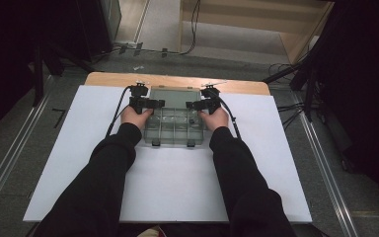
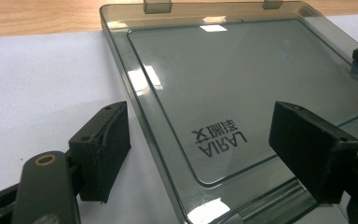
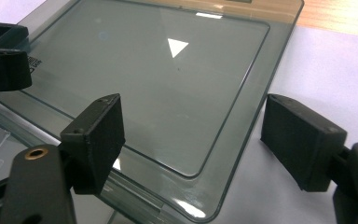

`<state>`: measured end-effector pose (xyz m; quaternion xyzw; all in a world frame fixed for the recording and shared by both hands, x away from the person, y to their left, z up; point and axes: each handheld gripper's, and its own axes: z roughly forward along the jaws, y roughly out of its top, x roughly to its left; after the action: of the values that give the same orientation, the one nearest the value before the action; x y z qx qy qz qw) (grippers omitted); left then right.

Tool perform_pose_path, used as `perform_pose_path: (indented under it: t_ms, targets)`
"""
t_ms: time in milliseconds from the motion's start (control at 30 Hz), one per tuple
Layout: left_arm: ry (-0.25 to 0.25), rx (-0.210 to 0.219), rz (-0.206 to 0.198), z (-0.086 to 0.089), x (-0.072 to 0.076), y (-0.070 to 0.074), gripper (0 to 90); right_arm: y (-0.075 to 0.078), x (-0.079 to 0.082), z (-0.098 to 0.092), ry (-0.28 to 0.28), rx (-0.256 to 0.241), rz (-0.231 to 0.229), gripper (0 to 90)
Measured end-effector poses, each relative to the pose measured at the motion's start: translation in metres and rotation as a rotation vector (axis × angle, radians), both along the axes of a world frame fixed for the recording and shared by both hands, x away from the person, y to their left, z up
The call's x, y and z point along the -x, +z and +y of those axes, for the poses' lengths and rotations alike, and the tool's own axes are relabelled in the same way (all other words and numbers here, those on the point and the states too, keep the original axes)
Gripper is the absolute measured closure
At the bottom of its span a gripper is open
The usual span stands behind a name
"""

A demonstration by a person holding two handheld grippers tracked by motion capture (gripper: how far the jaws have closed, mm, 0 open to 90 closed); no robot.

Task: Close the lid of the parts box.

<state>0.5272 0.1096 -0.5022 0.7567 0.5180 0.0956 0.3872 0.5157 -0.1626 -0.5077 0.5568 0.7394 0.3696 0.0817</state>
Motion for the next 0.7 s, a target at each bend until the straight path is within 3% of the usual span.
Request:
perform_pose_path:
  t_ms: [133, 233, 700]
  targets:
    - [-0.019, -0.002, -0.007, -0.0023, 0.0002, -0.0014, 17.2, -0.0004, -0.0005, 0.0011, 0.002, 0.0, 0.002, 17.3]
    - [-0.024, -0.012, 0.01, -0.003, -0.0009, 0.0001, 16.4, -0.0005, -0.0012, 0.0008, 0.005, 0.0, 0.005, 17.0]
    - [-0.011, -0.009, 0.003, -0.0039, 0.0, -0.0009, 16.2, 0.0018, -0.0001, 0.0011, -0.01, -0.011, 0.05, 18.1]
